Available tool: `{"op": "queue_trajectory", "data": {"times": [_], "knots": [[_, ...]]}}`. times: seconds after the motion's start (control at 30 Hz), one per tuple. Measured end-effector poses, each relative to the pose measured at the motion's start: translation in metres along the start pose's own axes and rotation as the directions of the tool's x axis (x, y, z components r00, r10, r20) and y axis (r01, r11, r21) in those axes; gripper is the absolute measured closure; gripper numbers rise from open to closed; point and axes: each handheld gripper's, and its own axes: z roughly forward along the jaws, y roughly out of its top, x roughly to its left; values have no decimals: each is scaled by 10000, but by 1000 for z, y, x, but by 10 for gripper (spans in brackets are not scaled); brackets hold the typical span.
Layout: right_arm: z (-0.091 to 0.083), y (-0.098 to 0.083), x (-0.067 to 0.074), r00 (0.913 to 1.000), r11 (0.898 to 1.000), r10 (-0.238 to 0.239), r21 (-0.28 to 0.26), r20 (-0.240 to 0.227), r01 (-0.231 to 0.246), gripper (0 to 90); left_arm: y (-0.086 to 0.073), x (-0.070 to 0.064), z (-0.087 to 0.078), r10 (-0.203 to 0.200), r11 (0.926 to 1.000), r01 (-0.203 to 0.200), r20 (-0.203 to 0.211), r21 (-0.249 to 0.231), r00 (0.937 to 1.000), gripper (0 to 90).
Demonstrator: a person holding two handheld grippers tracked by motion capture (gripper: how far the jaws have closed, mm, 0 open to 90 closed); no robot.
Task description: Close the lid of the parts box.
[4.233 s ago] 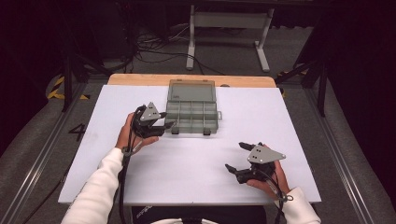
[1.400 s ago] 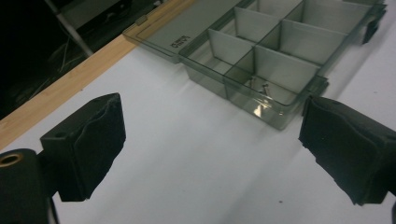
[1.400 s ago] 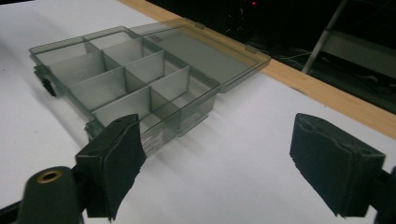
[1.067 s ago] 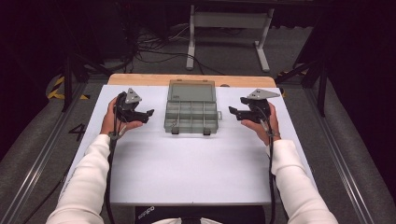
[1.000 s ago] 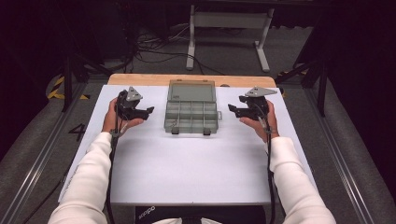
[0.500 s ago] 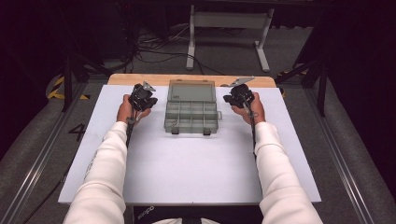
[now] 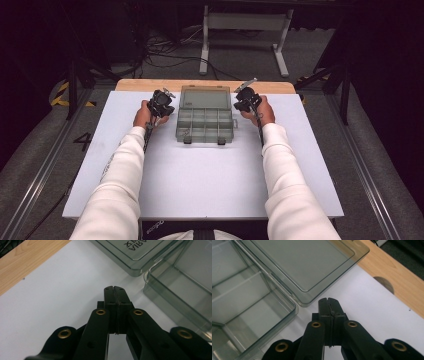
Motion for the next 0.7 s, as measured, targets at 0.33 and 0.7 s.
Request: {"op": "queue_trajectory", "data": {"times": [0.33,0.7], "knots": [[10,1,2,9998,9999,-84,106,-178,86,900,7,-2,9,-72,9997,76,-176,224,9998,900],[24,-6,-1,9993,10000,11,3,-380,-11,900,12,2,17,-342,9994,341,118,78,9993,900]]}}
